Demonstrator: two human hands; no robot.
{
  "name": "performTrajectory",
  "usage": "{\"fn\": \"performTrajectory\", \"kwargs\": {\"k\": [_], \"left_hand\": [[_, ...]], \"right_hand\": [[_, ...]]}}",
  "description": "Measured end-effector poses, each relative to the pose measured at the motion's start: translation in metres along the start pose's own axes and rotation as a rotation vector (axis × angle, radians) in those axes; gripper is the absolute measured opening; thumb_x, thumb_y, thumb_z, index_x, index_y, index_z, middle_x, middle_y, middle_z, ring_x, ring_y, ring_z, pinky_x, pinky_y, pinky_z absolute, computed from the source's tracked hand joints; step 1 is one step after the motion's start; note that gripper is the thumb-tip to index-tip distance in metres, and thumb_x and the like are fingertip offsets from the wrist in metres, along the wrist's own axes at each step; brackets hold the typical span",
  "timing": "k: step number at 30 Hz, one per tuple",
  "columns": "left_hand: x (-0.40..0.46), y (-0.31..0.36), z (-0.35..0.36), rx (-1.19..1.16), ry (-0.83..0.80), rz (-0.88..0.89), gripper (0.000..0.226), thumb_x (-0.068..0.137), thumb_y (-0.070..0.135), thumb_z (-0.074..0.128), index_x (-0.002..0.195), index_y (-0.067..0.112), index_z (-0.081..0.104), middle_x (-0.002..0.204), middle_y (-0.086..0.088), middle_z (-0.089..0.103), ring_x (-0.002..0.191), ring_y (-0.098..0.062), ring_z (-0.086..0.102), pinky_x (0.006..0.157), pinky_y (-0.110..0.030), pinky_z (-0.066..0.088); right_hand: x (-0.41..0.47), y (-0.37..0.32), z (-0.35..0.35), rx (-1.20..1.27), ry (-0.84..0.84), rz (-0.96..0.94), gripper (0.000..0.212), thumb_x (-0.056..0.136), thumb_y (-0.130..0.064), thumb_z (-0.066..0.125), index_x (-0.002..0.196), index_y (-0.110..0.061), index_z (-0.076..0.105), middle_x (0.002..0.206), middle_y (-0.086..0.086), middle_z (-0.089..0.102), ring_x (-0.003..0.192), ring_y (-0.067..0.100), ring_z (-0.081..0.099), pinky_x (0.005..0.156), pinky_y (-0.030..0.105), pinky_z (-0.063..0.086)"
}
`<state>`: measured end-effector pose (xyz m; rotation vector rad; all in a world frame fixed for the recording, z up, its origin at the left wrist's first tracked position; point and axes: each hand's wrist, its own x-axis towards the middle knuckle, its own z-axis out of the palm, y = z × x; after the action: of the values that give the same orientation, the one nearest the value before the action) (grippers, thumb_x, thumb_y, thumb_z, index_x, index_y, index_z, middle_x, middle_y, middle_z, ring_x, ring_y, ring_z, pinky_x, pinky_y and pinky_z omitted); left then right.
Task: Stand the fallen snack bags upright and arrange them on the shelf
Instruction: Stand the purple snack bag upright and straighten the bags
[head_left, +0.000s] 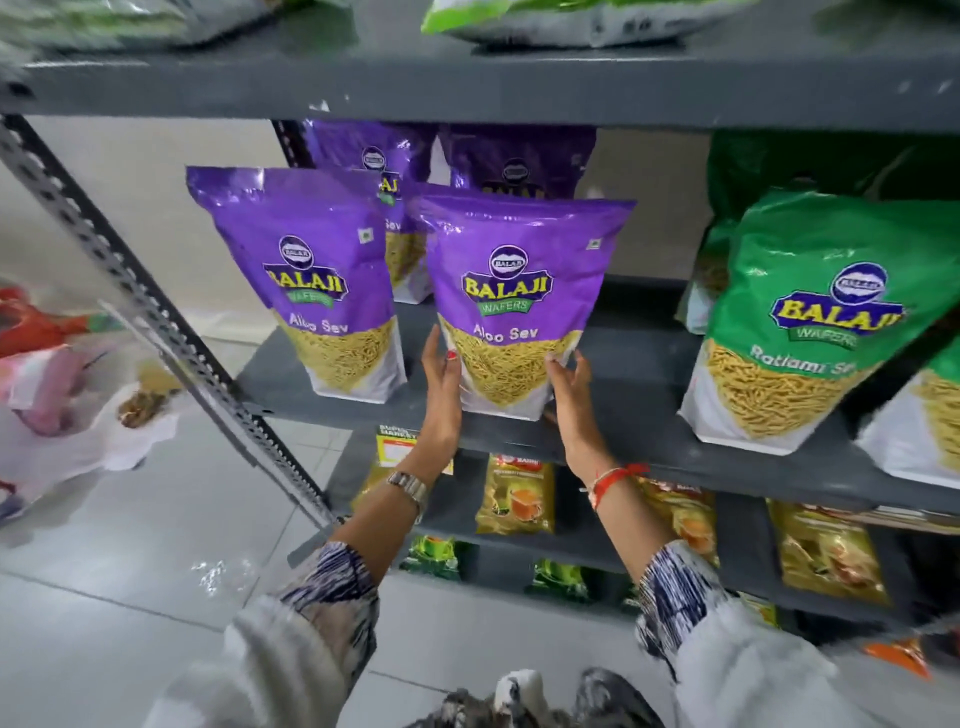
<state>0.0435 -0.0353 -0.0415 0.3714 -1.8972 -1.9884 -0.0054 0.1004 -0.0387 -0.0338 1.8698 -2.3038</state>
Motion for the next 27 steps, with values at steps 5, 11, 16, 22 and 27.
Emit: {"fn": "performTrajectory", "kwargs": {"k": [5,11,16,22,27], "left_hand": [[0.000,-0.001,-0.007,-0.017,0.004,0.028,0.061,0.083,0.054,0.042,0.138,0.039,0.022,0.152,-0.005,0.030,0.137,-0.022,0.037,0.111,-0.054,0.034],[0.009,-0.001,-0.016,0.010,-0.022,0.011,0.053,0.084,0.055,0.042,0.134,0.044,0.027,0.152,-0.003,0.031,0.136,-0.022,0.038,0.110,-0.054,0.035],[-0.002,0.002,-0.019,0.090,0.154,0.049,0.043,0.098,0.026,0.033,0.140,0.016,0.030,0.135,0.004,0.037,0.123,-0.007,0.037,0.101,-0.015,0.035],[0.003,0.002,-0.082,0.045,0.722,0.162,0.037,0.091,0.017,0.041,0.125,0.002,0.043,0.120,-0.010,0.043,0.110,-0.020,0.044,0.096,-0.028,0.038],[0.036,0.000,-0.139,0.007,0.662,0.057,0.053,0.096,0.032,0.032,0.146,0.018,0.019,0.156,-0.008,0.018,0.141,-0.021,0.025,0.117,-0.037,0.021]], "right_hand": [[0.000,0.008,0.007,-0.033,-0.042,-0.056,0.035,0.082,-0.036,0.061,0.114,-0.034,0.047,0.126,0.006,0.060,0.112,0.018,0.061,0.092,0.034,0.053],[-0.002,0.011,0.013,-0.021,-0.024,-0.055,0.037,0.081,-0.036,0.058,0.115,-0.031,0.044,0.115,0.001,0.062,0.099,0.004,0.063,0.078,0.020,0.056],[-0.014,0.017,0.019,-0.116,0.205,-0.088,0.065,0.079,-0.048,0.063,0.132,-0.022,0.037,0.135,0.005,0.046,0.123,0.020,0.051,0.098,0.037,0.050],[-0.040,0.018,0.040,-0.119,0.317,-0.297,0.045,0.083,-0.038,0.060,0.122,-0.017,0.048,0.115,-0.010,0.046,0.112,0.013,0.052,0.088,0.023,0.049],[-0.062,0.029,0.092,-0.273,-0.064,-0.320,0.037,0.082,-0.035,0.055,0.117,-0.024,0.050,0.119,0.002,0.055,0.112,0.013,0.052,0.097,0.038,0.047]]}}
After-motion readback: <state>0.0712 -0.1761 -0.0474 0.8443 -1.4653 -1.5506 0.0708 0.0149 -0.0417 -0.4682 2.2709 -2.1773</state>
